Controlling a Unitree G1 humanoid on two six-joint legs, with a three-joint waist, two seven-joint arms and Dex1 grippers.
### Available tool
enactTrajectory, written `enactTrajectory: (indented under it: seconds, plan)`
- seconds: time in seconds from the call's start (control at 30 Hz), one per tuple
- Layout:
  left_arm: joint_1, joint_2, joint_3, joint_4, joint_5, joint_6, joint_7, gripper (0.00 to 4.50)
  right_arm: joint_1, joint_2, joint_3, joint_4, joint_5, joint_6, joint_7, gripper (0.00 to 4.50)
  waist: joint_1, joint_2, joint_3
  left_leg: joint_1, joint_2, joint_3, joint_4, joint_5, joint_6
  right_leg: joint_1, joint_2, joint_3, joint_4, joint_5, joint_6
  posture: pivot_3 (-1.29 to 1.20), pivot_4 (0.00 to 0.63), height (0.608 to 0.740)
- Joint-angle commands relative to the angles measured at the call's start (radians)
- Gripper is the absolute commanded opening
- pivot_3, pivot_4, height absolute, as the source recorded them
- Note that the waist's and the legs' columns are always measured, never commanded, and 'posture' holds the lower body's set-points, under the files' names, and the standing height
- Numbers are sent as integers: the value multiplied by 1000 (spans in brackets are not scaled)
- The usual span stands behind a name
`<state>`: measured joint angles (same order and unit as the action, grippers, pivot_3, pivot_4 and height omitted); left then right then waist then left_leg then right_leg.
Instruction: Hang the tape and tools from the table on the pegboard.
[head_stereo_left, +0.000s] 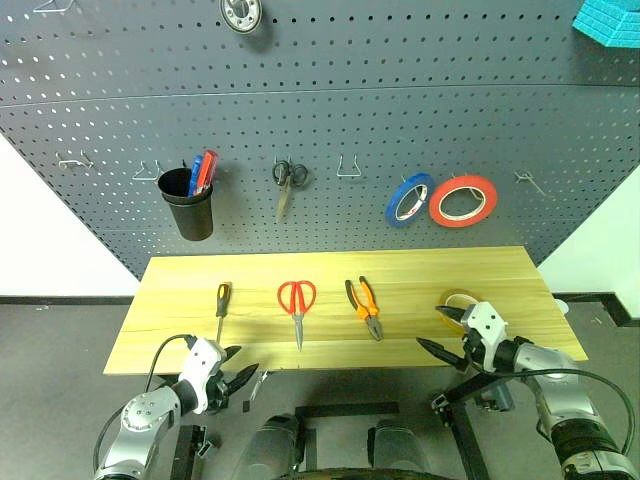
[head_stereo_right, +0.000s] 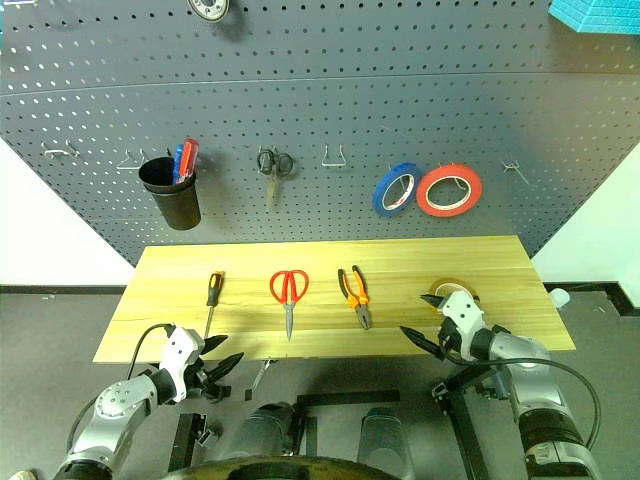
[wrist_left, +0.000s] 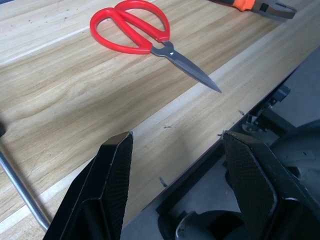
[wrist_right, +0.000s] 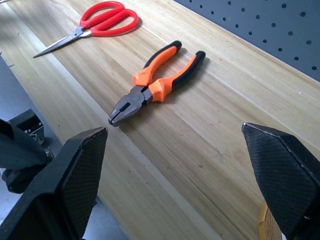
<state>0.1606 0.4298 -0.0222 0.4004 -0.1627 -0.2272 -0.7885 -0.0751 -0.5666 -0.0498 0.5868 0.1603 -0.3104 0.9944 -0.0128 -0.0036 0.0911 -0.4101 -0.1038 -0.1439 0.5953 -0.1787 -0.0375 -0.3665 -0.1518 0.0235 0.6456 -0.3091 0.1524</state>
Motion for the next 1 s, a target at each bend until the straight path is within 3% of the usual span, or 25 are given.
enactTrajectory:
  seconds: [0.03,1.0]
  plan:
    - [-5,2,14,-4,5,-24,12,2949,5,-7,-5,-44,8,3,-4,4500,0,0,0,0,0,0,0,0,0,0,0,0,0,0,0,-32,57,728]
    - [12,-8,28,-23,-18,-37,41,2949,-12,6,1,41,1,-53,-4,4500,-1,1,3,-1,0,1,-1,0,0,-1,-1,0,-1,-1,1,-35,66,728]
